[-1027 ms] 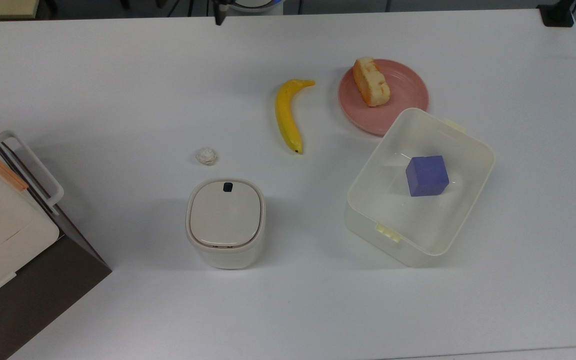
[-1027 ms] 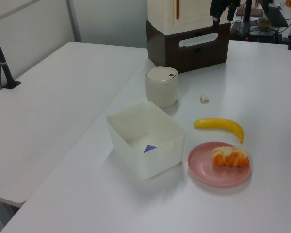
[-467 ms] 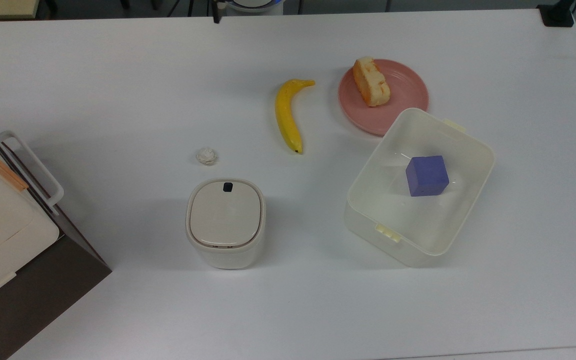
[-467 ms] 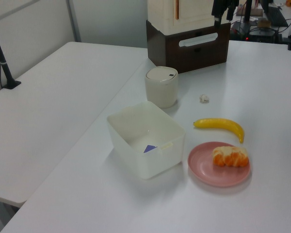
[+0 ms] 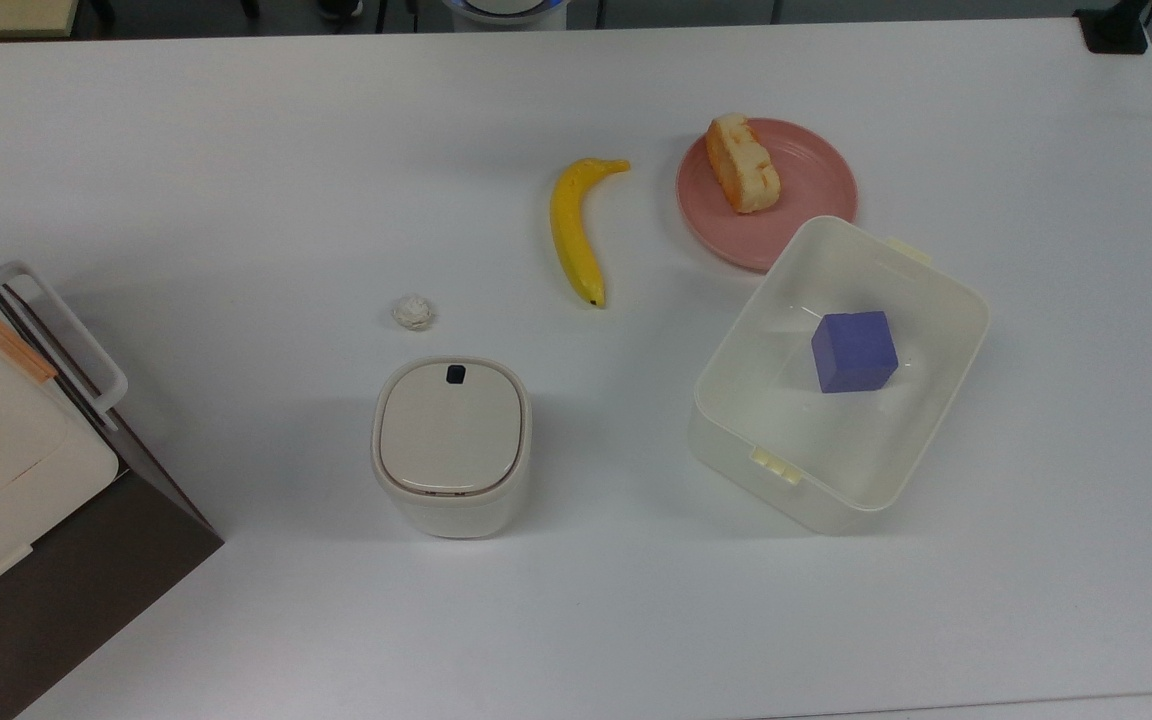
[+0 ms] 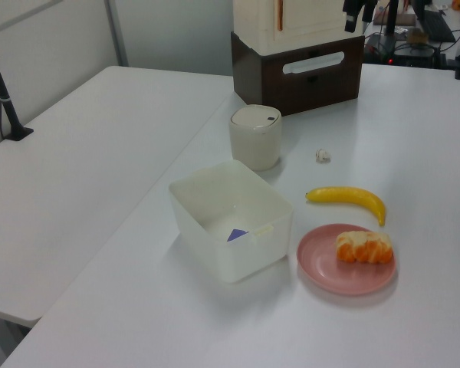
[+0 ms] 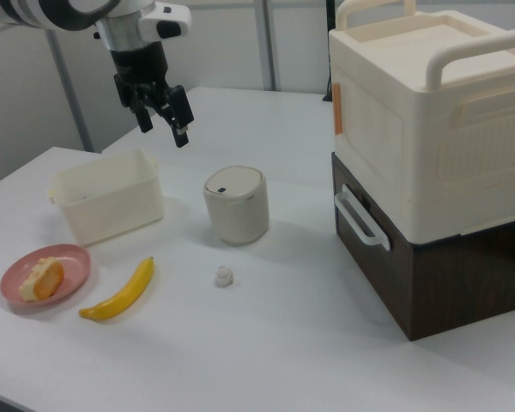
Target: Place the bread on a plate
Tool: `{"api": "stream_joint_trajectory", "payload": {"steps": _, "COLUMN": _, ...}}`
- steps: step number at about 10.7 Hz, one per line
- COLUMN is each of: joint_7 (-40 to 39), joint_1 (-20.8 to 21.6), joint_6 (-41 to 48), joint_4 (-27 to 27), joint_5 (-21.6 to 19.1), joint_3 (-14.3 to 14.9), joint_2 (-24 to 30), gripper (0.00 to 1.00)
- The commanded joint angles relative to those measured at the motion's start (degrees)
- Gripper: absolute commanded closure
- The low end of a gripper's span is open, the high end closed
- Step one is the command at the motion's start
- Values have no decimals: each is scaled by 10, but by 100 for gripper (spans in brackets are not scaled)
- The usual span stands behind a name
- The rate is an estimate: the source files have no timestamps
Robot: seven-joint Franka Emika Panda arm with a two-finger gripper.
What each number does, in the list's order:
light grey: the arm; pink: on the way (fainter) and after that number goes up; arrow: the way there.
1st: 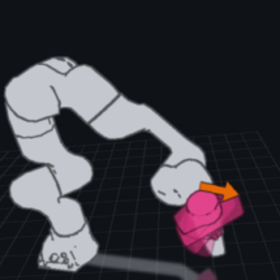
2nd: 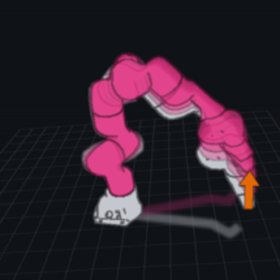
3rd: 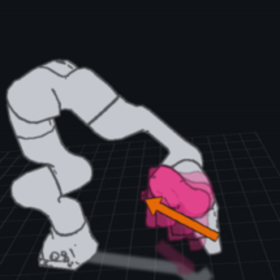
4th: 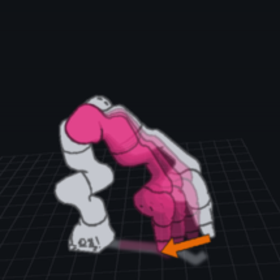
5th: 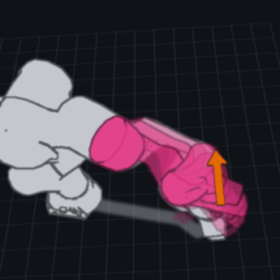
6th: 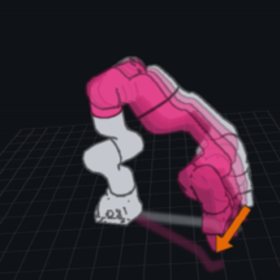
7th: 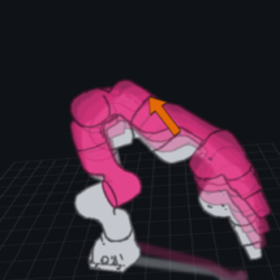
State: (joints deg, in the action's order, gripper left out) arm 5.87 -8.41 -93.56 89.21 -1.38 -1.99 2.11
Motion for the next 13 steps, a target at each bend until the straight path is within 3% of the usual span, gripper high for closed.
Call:
{"api": "stream_joint_trajectory", "payload": {"steps": 1, "joint_7": 19, "joint_1": 20, "joint_6": 1, "joint_4": 8, "joint_5": -9, "joint_3": 10, "joint_2": 4, "gripper": 0}}
{"api": "stream_joint_trajectory", "payload": {"steps": 5, "joint_7": 9, "joint_1": 26, "joint_6": 5, "joint_4": 8, "joint_5": -10, "joint_3": 10, "joint_2": 5, "gripper": 0}}
{"api": "stream_joint_trajectory", "payload": {"steps": 8, "joint_7": -43, "joint_1": 24, "joint_6": 14, "joint_4": -5, "joint_5": -4, "joint_3": 26, "joint_2": 10, "gripper": 0}}
{"api": "stream_joint_trajectory", "payload": {"steps": 13, "joint_7": -46, "joint_1": 24, "joint_6": 30, "joint_4": -3, "joint_5": -5, "joint_3": 37, "joint_2": 10, "gripper": 0}}
